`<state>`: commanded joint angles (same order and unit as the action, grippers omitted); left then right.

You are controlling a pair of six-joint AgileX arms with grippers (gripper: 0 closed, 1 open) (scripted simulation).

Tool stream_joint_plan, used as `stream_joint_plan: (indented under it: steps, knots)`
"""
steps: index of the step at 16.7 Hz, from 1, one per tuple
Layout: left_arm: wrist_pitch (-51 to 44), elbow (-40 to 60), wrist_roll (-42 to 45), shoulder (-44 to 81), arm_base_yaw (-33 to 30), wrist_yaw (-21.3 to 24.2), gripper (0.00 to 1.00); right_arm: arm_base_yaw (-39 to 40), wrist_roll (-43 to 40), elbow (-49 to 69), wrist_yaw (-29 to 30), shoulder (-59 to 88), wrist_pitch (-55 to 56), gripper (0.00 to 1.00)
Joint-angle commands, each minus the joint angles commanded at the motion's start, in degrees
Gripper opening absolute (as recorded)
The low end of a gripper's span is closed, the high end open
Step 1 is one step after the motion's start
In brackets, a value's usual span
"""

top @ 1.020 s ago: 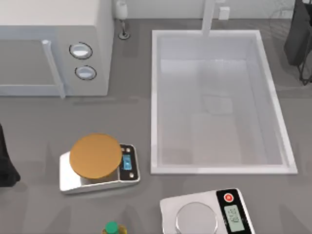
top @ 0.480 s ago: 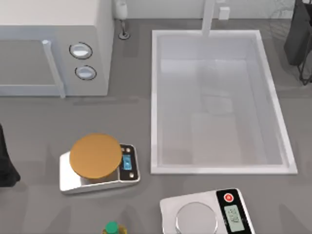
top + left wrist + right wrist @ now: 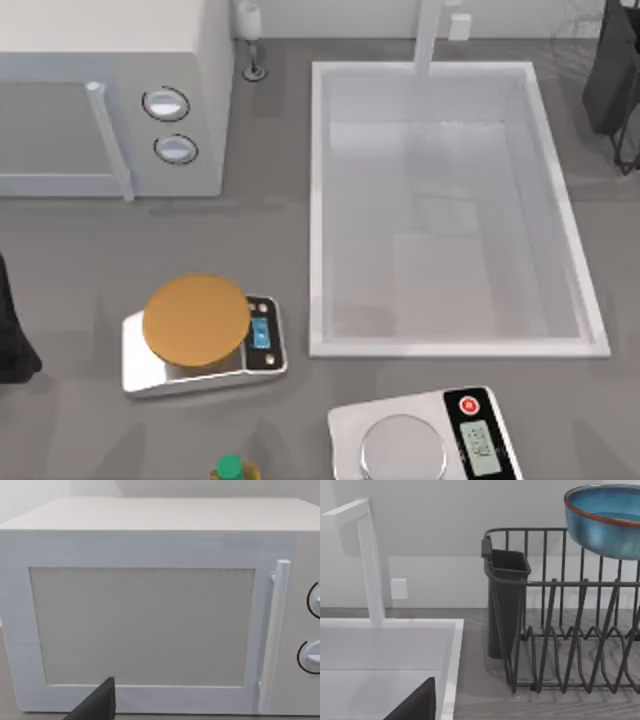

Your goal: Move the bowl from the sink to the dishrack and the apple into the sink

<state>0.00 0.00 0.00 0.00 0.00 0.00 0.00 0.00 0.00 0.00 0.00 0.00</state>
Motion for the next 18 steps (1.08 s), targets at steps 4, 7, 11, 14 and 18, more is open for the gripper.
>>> stream_joint_plan:
  steps: [4,7,11,14,18]
  knots:
    - [0.00,0.00,0.00,0.00,0.00,0.00,1.00,-0.16,-0.14,0.61,0.00,0.62,-0.50,1.00]
    - [0.00,0.00,0.00,0.00,0.00,0.00,1.00,-1.43,-1.36,5.84,0.04,6.07,-4.81,1.00]
    - [0.00,0.00,0.00,0.00,0.00,0.00,1.00,-4.51,-4.31,19.01,0.08,21.87,-15.36,1.00]
    - [0.00,0.00,0.00,0.00,0.00,0.00,1.00,-7.37,-7.04,31.40,0.09,38.94,-25.17,1.00]
    - [0.00,0.00,0.00,0.00,0.00,0.00,1.00,-11.28,-10.78,48.47,0.09,63.75,-38.69,1.00]
